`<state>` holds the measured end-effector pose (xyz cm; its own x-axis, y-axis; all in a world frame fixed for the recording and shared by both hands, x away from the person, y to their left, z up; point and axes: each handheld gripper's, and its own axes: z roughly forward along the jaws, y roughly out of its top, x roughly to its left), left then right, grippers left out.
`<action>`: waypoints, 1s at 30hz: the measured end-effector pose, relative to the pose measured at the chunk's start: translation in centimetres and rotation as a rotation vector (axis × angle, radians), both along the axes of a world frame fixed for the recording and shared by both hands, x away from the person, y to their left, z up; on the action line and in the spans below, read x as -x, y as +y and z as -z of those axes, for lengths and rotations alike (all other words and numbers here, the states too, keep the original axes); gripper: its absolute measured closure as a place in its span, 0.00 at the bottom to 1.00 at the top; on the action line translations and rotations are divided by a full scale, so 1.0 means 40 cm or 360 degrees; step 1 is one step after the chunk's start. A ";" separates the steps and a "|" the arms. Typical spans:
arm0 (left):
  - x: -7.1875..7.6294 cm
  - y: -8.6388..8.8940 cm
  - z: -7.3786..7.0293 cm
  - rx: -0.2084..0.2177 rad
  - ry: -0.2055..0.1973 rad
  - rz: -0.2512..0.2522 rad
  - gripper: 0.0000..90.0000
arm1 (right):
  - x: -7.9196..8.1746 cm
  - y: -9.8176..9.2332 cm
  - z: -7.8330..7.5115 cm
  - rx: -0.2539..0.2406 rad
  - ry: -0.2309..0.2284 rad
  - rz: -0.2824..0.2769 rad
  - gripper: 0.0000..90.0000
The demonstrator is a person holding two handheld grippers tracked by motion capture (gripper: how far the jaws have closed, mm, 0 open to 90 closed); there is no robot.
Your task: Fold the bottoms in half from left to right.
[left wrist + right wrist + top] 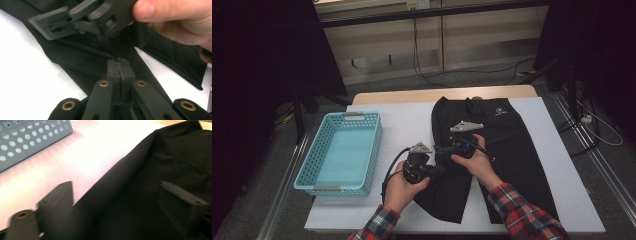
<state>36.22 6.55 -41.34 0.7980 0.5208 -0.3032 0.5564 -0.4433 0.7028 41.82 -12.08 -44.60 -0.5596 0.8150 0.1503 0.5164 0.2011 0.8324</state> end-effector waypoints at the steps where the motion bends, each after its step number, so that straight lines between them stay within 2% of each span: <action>1: -0.001 0.000 -0.002 0.0008 0.0002 0.0012 0.99 | -0.002 0.003 0.001 0.0010 -0.0002 -0.0002 0.21; 3: -0.002 0.002 -0.006 0.0020 -0.0004 0.0011 0.99 | -0.008 0.009 0.002 -0.0010 0.0004 0.0008 0.23; 4: -0.002 0.002 -0.007 0.0030 -0.0006 0.0003 0.99 | -0.011 0.013 0.004 -0.0013 0.0017 0.0007 0.28; 6: -0.002 0.004 -0.009 0.0030 -0.0010 -0.0003 0.99 | -0.018 0.021 0.010 0.0026 0.0018 0.0019 0.32; 8: -0.003 0.007 -0.012 0.0047 -0.0011 0.0005 0.99 | -0.025 0.026 0.018 0.0064 0.0035 0.0003 0.45; 10: -0.004 0.013 -0.018 0.0057 -0.0016 0.0011 0.99 | -0.028 0.028 0.021 0.0086 0.0018 0.0025 0.54; 11: -0.004 0.013 -0.018 0.0057 -0.0016 0.0011 0.99 | -0.028 0.028 0.021 0.0086 0.0018 0.0025 0.54; 12: -0.004 0.018 -0.022 0.0068 -0.0025 -0.0002 0.99 | -0.029 0.022 0.018 0.0061 0.0019 0.0048 0.68; 16: -0.004 0.021 -0.022 0.0063 -0.0024 -0.0009 0.99 | -0.036 -0.002 0.013 0.0043 0.0032 0.0089 0.90; 18: -0.003 0.020 -0.022 0.0062 -0.0023 -0.0007 1.00 | -0.037 -0.018 0.006 0.0031 0.0031 0.0089 0.97; 23: -0.003 0.016 -0.022 0.0060 -0.0025 0.0014 1.00 | -0.024 -0.071 -0.030 -0.0002 -0.0028 0.0153 1.00; 30: 0.002 0.007 -0.023 0.0052 -0.0027 0.0040 1.00 | 0.004 -0.143 -0.040 -0.0009 -0.0027 0.0218 1.00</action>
